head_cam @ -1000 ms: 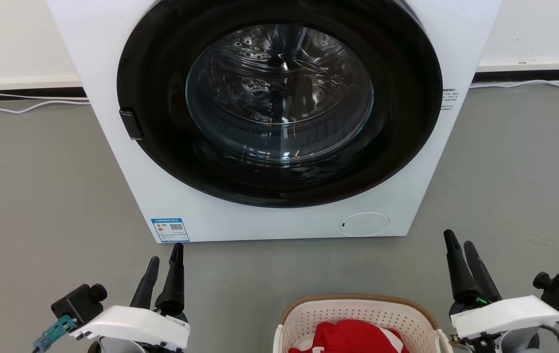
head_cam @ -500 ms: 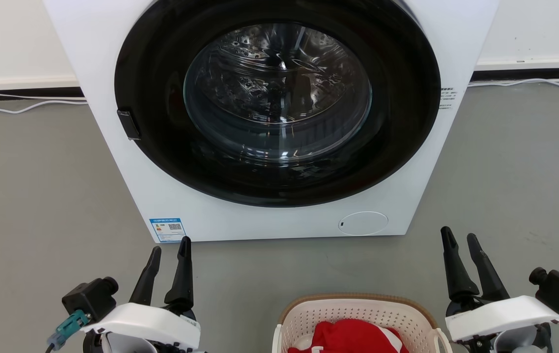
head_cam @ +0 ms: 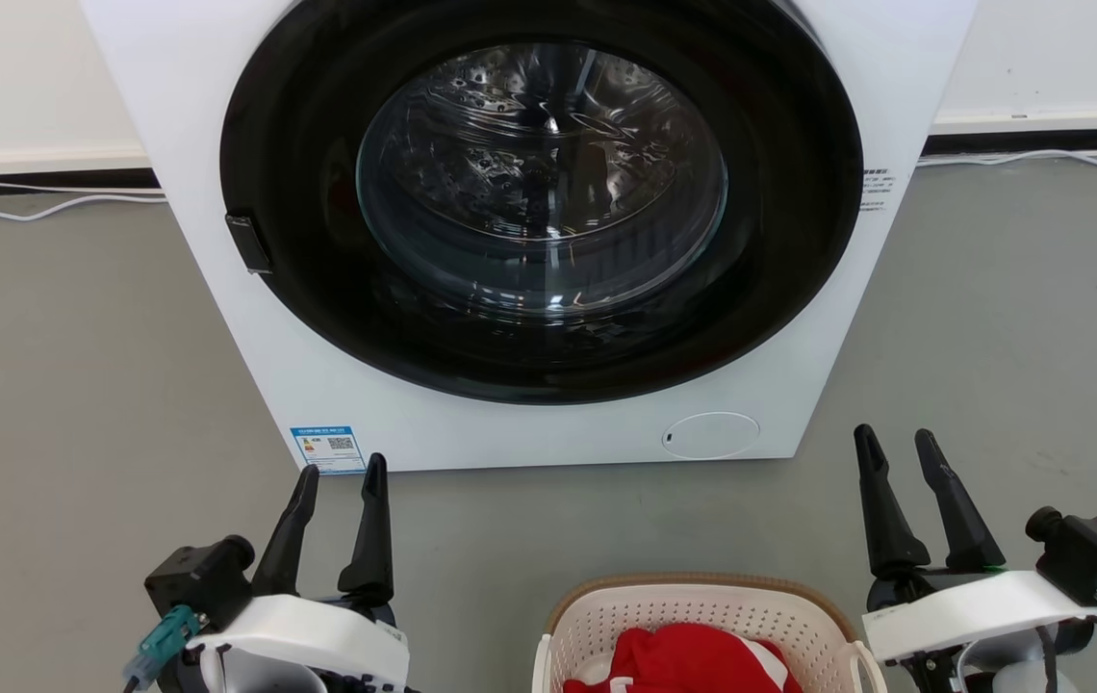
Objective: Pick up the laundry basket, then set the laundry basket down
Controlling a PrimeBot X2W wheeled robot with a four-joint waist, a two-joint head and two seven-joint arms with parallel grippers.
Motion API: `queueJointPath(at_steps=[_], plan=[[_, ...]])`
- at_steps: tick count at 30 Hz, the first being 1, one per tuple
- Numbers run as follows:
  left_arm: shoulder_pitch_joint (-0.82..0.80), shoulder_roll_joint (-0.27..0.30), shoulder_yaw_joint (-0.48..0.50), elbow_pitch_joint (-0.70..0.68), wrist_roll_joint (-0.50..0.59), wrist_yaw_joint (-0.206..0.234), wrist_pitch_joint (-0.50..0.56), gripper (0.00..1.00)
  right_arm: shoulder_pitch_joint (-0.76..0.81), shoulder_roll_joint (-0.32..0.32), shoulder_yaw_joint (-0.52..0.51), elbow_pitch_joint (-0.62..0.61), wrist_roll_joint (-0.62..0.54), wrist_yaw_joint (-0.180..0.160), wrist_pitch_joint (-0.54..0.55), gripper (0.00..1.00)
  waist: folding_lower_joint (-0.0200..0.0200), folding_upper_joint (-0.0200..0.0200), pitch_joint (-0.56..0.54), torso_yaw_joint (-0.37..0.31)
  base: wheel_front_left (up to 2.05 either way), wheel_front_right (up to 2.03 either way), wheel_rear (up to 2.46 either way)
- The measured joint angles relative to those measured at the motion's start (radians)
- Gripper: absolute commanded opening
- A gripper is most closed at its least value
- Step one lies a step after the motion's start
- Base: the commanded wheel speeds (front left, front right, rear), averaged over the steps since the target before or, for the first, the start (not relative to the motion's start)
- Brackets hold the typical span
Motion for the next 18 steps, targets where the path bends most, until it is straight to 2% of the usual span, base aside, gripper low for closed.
queueJointPath(at_steps=[18], plan=[[-0.011, 0.001, -0.032, -0.028, 0.19, 0.026, -0.051, 1.0, -0.001, -0.007, 0.015, -0.012, -0.185, 0.0, -0.05, 1.0, 0.0, 0.0, 0.009, -0.005, 0.0, 0.0, 0.0]])
